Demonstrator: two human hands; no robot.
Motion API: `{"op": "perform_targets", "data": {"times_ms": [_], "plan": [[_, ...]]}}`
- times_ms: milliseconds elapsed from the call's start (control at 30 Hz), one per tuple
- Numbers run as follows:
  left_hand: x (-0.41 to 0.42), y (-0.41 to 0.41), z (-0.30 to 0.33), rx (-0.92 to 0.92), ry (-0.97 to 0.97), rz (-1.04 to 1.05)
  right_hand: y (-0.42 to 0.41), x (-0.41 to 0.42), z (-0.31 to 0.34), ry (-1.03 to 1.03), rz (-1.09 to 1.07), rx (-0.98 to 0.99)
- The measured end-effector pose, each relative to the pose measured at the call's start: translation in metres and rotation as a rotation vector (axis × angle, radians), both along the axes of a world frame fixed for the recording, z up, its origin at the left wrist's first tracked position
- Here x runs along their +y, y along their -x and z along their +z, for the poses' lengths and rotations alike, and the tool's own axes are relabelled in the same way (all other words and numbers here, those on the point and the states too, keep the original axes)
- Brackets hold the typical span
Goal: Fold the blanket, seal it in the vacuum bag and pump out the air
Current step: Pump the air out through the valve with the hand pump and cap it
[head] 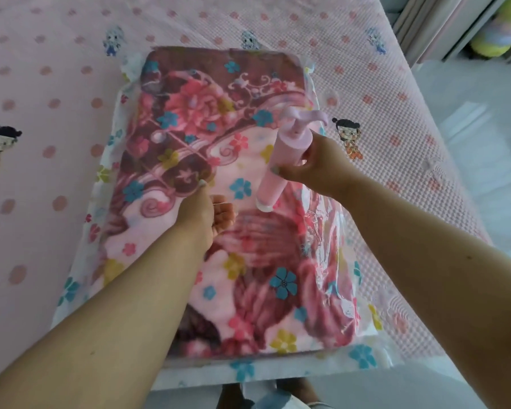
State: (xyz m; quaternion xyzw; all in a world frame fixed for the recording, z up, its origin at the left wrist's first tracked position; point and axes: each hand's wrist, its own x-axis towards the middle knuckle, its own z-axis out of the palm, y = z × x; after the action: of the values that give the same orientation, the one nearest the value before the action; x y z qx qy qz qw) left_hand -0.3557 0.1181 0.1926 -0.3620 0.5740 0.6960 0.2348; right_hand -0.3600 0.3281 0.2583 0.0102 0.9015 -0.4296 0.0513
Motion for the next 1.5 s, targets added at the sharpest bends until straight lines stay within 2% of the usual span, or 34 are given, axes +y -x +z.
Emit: {"op": "perform_targets", "data": {"times_ms": [133, 200, 267, 333, 400, 433, 500, 567, 700, 833, 933, 1000, 1100, 1233, 1333, 1400, 1500], "plan": [[-0.003, -0.003, 0.002, 0.053, 0.030, 0.007, 0.003, -0.011, 0.007, -0.151, 0.097, 0.010], [-0.002, -0.001, 0.012, 0.140, 0.096, -0.030, 0.002, -0.019, 0.008, -0.258, 0.143, 0.036], [-0.001, 0.005, 0.028, 0.296, 0.174, -0.109, 0.001, -0.026, 0.005, -0.301, 0.135, 0.065], [-0.003, 0.009, 0.049, 0.507, 0.107, -0.204, 0.003, -0.033, 0.000, -0.321, 0.091, 0.089], [-0.005, 0.012, 0.068, 0.695, -0.003, -0.388, 0.005, -0.040, -0.005, -0.346, 0.048, 0.089], [-0.002, 0.013, 0.077, 0.762, 0.025, -0.498, 0.006, -0.043, -0.008, -0.341, 0.030, 0.079], [0.009, 0.014, 0.088, 0.850, 0.262, -0.660, 0.006, -0.046, -0.012, -0.284, 0.013, 0.049], [0.021, 0.015, 0.092, 0.897, 0.533, -0.696, 0.006, -0.041, -0.015, -0.214, 0.058, -0.006], [0.026, 0.019, 0.092, 0.939, 0.576, -0.719, 0.008, -0.023, -0.021, -0.157, 0.167, -0.125], [0.027, 0.018, 0.087, 0.957, 0.568, -0.717, 0.011, -0.030, -0.028, -0.202, 0.073, -0.020], [0.032, 0.020, 0.082, 0.944, 0.653, -0.701, 0.012, -0.029, -0.031, -0.141, 0.157, -0.031], [0.031, 0.023, 0.083, 0.944, 0.611, -0.741, 0.012, -0.022, -0.032, -0.137, 0.202, -0.085], [0.029, 0.024, 0.083, 0.948, 0.505, -0.786, 0.012, -0.023, -0.034, -0.171, 0.130, -0.062], [0.033, 0.022, 0.079, 0.883, 0.688, -0.750, 0.015, -0.029, -0.037, -0.147, 0.172, -0.056], [0.028, 0.029, 0.080, 0.873, 0.662, -0.828, 0.016, -0.020, -0.037, -0.133, 0.226, -0.160], [0.027, 0.034, 0.081, 0.849, 0.632, -0.905, 0.015, -0.020, -0.039, -0.185, 0.174, -0.123], [0.032, 0.031, 0.081, 0.854, 0.625, -0.911, 0.013, -0.028, -0.044, -0.251, 0.073, -0.019]]}}
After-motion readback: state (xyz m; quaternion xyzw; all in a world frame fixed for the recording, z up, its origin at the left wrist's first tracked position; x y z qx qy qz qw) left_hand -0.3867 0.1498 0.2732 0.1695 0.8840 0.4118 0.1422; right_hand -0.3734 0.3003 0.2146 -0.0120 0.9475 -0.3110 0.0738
